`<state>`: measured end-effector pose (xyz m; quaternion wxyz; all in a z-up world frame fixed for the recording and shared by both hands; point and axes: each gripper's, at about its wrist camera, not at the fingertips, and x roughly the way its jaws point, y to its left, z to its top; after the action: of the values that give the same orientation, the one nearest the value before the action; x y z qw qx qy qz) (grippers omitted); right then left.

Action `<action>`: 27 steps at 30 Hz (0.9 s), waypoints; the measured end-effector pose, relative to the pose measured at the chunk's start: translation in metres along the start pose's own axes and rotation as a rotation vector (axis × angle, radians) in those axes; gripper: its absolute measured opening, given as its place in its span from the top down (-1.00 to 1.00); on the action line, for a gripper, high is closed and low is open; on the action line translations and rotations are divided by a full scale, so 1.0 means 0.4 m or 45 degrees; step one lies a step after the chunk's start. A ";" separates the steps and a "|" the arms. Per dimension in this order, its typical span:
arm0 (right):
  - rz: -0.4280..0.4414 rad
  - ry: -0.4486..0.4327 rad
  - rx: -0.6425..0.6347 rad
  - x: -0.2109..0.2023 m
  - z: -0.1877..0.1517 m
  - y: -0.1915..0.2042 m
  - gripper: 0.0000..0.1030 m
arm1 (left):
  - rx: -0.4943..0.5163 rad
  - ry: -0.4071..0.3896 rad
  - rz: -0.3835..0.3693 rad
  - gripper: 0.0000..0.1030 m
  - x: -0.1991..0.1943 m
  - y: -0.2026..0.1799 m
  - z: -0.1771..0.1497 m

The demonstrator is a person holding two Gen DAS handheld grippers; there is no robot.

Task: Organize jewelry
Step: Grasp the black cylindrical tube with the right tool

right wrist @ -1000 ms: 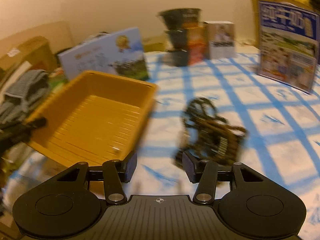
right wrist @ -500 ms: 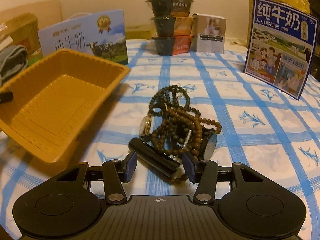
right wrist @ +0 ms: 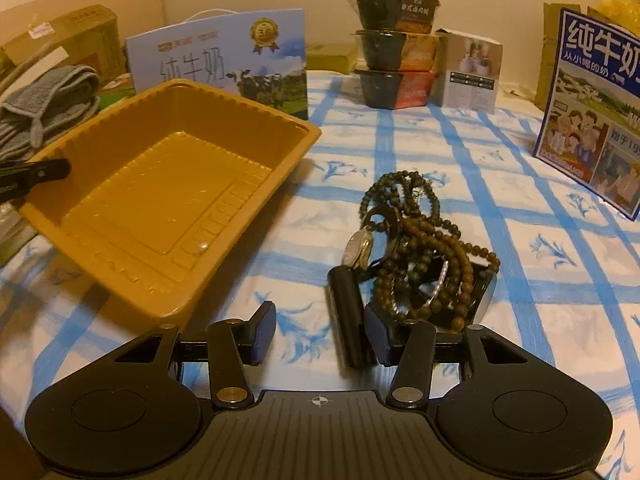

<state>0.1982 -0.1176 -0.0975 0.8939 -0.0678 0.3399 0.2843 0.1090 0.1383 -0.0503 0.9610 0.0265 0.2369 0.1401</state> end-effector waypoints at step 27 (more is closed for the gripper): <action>-0.053 0.081 -0.010 0.077 0.021 -0.017 0.62 | 0.001 0.001 0.001 0.75 0.001 0.000 0.000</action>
<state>0.2253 -0.1065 -0.1115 0.8882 -0.0875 0.3654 0.2646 0.1094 0.1383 -0.0505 0.9608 0.0268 0.2374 0.1405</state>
